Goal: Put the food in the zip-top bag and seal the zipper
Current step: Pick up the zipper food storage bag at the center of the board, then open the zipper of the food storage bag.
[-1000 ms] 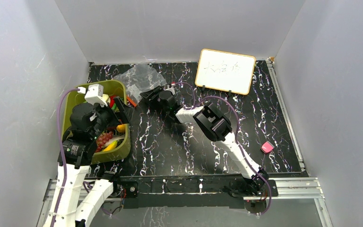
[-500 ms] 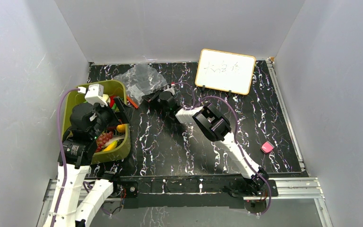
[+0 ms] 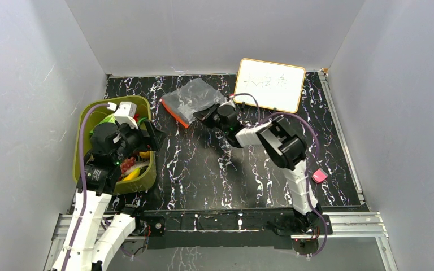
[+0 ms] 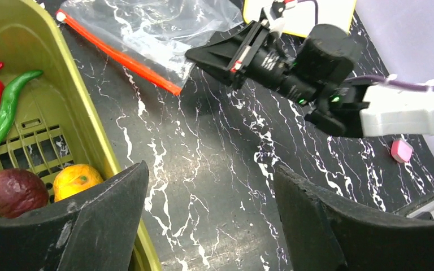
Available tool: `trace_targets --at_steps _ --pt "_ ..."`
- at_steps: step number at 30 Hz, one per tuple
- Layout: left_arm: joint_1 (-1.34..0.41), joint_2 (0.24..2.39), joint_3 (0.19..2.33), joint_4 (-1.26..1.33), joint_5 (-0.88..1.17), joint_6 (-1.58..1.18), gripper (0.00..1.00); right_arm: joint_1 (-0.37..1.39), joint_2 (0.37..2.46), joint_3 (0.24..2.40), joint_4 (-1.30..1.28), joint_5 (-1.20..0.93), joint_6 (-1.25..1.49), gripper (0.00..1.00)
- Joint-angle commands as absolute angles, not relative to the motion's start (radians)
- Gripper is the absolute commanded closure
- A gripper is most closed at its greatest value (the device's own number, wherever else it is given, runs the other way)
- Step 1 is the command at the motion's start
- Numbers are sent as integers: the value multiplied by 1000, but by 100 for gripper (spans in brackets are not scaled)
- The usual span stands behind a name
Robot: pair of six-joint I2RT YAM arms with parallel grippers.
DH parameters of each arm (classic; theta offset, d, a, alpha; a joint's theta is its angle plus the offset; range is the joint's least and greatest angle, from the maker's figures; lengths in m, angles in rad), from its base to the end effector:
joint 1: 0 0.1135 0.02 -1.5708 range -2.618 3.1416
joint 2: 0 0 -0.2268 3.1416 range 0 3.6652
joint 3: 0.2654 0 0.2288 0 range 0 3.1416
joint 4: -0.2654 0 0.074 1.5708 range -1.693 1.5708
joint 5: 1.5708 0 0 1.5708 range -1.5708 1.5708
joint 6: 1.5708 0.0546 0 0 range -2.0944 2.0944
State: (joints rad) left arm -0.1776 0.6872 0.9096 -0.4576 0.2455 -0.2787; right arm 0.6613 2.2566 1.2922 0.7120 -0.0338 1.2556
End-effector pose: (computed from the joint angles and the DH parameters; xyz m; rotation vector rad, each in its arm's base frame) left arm 0.1652 -0.0431 0.3350 0.0851 1.8305 -0.5445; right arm 0.3645 0.2860 0.1097 0.5763 1.9739 1.3236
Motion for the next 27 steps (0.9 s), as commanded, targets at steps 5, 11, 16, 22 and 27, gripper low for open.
trace_targets --at_steps 5,11,16,22,27 --pt "-175 712 897 -355 326 -136 22 612 1959 1143 640 -175 1059 100" --pt "-175 761 905 -286 397 -5 21 598 1732 1130 318 -240 872 100" --pt "-204 798 902 -283 535 215 19 568 1542 1168 13 -344 748 100" --pt "-209 776 814 -114 682 168 18 567 1365 1184 -167 -377 719 100" --pt "-217 773 726 5 756 122 18 568 1283 1155 -151 -399 831 100"
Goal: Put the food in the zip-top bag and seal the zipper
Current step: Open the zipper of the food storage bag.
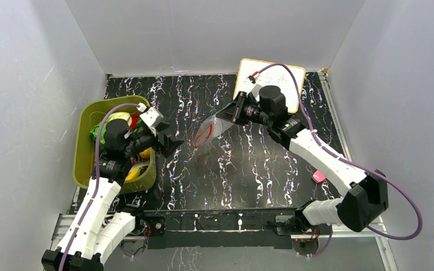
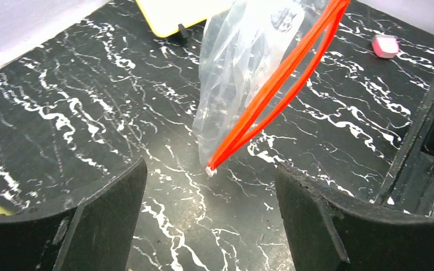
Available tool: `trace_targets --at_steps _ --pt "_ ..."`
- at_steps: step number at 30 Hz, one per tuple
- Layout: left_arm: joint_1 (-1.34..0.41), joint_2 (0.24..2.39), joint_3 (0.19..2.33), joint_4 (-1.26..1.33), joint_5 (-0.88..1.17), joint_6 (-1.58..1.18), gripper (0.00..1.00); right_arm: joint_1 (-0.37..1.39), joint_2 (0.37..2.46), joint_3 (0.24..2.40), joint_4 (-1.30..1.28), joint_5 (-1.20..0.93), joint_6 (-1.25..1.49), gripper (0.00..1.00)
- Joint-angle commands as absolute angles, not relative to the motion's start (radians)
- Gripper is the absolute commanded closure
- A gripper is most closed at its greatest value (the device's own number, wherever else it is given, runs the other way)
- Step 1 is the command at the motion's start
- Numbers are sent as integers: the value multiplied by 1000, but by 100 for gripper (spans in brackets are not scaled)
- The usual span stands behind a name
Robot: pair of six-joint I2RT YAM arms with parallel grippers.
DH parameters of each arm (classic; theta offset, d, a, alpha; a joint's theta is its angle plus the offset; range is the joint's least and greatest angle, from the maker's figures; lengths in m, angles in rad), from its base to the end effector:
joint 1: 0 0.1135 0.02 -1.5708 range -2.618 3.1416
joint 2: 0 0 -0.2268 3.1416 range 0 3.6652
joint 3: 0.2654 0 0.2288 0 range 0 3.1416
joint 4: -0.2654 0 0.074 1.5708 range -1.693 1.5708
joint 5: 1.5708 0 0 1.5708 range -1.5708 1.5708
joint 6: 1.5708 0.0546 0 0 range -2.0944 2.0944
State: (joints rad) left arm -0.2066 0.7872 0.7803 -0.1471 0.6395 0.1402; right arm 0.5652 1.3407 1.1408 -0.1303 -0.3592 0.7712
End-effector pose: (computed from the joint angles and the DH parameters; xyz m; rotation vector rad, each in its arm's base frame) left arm 0.1866 -0.0724 0.3146 0.7525 1.5584 -0.5983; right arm 0.2557 0.1849 0.3087 -0.0541 2.0816 1.2083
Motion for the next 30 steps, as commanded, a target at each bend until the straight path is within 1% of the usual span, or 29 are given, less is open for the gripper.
trace_targets --at_steps 1,5,15,18,21,23,27,30 --pt "-217 775 696 54 758 94 16 567 1276 1151 -143 -403 844 100" --pt "-232 811 637 147 793 56 16 567 1271 1163 -121 -443 904 100" --pt "-318 923 607 304 764 48 17 569 1270 1174 -137 -455 915 100" --pt "-370 959 607 307 722 81 20 569 1272 1176 -137 -466 924 100" --pt "-416 974 615 297 686 120 26 569 1267 1177 -132 -471 937 100" --pt "-438 976 621 294 685 132 36 570 1266 1175 -131 -467 930 100" --pt "-470 933 608 311 690 138 73 571 1288 1200 -218 -413 871 100" --pt "-480 890 587 332 704 90 93 570 1288 1196 -230 -389 856 100"
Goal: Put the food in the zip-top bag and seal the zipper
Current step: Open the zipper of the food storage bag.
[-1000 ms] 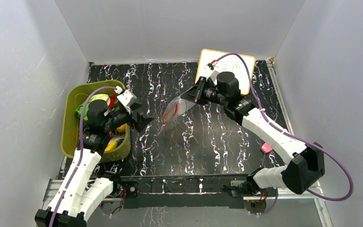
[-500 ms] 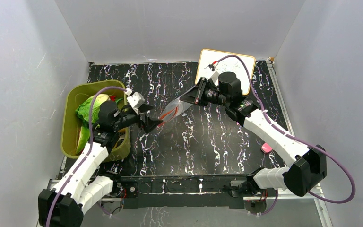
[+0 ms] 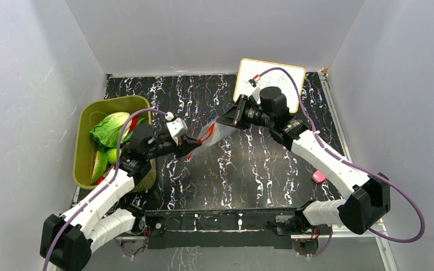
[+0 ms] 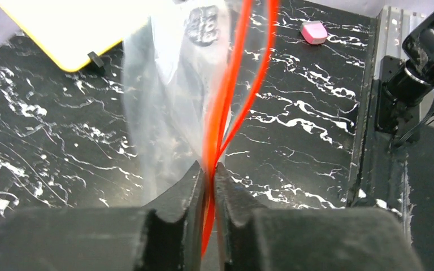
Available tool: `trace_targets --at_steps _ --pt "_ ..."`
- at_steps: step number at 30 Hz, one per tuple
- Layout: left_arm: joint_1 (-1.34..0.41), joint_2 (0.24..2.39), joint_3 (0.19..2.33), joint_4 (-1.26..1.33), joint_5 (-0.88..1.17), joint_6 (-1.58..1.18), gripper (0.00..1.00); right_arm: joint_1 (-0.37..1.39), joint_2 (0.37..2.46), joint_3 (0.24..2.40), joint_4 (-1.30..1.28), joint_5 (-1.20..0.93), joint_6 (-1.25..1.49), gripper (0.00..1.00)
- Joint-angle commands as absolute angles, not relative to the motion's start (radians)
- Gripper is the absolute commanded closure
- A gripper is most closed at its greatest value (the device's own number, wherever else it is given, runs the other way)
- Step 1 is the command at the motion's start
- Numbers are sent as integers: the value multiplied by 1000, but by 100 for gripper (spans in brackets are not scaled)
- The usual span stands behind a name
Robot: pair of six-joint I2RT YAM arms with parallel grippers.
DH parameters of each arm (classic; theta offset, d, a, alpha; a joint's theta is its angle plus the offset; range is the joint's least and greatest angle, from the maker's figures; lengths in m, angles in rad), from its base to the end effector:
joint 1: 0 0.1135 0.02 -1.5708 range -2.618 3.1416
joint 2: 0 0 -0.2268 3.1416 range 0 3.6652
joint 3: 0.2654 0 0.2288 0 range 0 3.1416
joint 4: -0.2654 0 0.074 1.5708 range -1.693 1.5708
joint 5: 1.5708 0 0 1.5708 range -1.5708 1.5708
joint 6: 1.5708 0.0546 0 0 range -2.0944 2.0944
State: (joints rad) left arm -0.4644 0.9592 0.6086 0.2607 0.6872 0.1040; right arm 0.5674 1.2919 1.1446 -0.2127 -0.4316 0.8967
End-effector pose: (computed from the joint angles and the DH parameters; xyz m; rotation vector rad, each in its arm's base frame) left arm 0.1932 -0.1355 0.2693 0.9653 1.4103 -0.8378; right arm 0.2411 0.1807 0.3150 0.0304 2.1608 1.3367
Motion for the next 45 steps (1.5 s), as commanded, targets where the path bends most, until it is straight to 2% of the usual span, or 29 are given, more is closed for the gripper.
trace_targets --at_steps 1,2,5,11,26,32,35,37,40,43,45 --pt "-481 878 580 338 716 75 94 570 1285 1193 -229 -382 856 100" --pt "-483 869 573 342 724 61 92 570 1281 1189 -226 -375 857 100" --pt "-486 843 551 350 733 41 68 569 1276 1188 -228 -363 823 100" --pt "-489 856 569 308 713 70 53 571 1259 1179 -208 -408 845 100" --pt "-492 916 554 342 554 142 52 570 1262 1187 -176 -484 905 100" --pt "-492 908 538 358 457 185 43 570 1257 1180 -168 -483 902 100" --pt "-493 909 543 347 437 195 42 570 1263 1176 -174 -498 902 100" --pt "-492 906 542 349 449 196 47 570 1260 1165 -159 -513 911 100" --pt "-492 893 537 354 490 174 77 570 1251 1152 -148 -500 914 100" --pt "-492 866 542 341 546 127 98 570 1268 1160 -165 -488 900 100" --pt "-492 846 545 328 572 91 100 570 1282 1173 -183 -480 886 100"
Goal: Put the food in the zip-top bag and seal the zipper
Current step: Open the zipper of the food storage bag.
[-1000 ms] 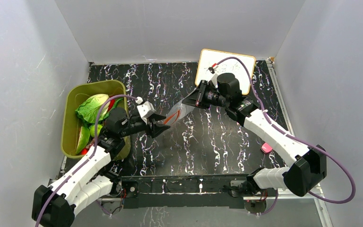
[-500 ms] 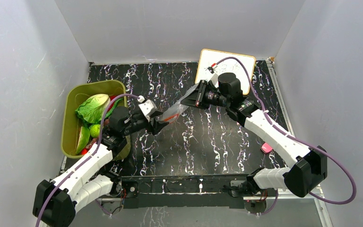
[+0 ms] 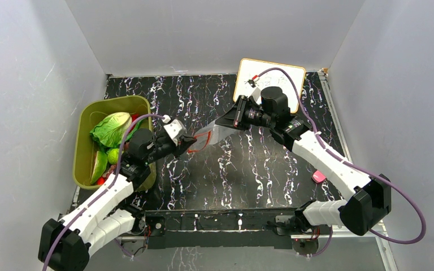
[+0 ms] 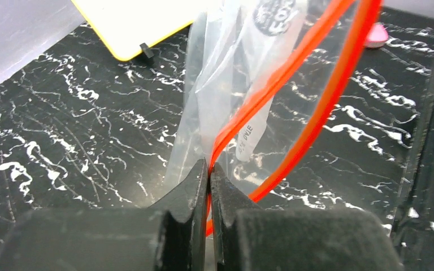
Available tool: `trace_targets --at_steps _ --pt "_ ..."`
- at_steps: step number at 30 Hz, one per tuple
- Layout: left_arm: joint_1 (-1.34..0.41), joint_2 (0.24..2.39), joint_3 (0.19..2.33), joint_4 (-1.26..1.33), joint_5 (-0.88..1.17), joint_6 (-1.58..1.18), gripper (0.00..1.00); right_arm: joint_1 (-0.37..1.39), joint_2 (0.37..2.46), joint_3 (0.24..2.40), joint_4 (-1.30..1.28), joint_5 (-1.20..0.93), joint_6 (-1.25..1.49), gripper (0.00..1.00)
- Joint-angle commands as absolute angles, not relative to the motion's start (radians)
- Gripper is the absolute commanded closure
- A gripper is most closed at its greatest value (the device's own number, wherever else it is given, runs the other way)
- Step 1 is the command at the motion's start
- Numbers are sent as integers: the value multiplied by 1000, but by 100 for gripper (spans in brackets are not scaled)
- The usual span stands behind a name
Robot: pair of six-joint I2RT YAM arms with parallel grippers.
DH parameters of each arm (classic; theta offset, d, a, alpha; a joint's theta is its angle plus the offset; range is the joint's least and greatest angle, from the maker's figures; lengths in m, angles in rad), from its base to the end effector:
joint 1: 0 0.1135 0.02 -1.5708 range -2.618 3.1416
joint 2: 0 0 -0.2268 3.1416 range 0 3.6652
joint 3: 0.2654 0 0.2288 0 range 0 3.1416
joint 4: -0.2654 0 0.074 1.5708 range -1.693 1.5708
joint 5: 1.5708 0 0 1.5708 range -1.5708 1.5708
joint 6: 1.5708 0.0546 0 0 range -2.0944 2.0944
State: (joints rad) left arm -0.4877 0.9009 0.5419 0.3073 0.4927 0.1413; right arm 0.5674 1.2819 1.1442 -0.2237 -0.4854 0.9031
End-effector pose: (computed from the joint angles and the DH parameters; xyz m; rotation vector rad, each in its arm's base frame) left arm 0.1901 -0.1301 0.2636 0.8648 1.4141 -0.6632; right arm 0.2365 0.1809 0.3168 -0.0035 2.1759 1.3880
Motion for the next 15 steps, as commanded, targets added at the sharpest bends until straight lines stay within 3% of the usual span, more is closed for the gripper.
trace_targets --at_steps 1,6,12,15 --pt "-493 835 543 326 579 73 100 570 1287 1177 -187 -472 877 99" --pt "-493 772 504 372 557 -62 100 571 1311 1272 -294 -363 757 64" --pt "-493 793 530 331 474 -262 100 570 1274 1293 -399 -173 687 39" --pt "-494 830 568 280 452 -335 100 573 1258 1281 -402 -150 686 33"
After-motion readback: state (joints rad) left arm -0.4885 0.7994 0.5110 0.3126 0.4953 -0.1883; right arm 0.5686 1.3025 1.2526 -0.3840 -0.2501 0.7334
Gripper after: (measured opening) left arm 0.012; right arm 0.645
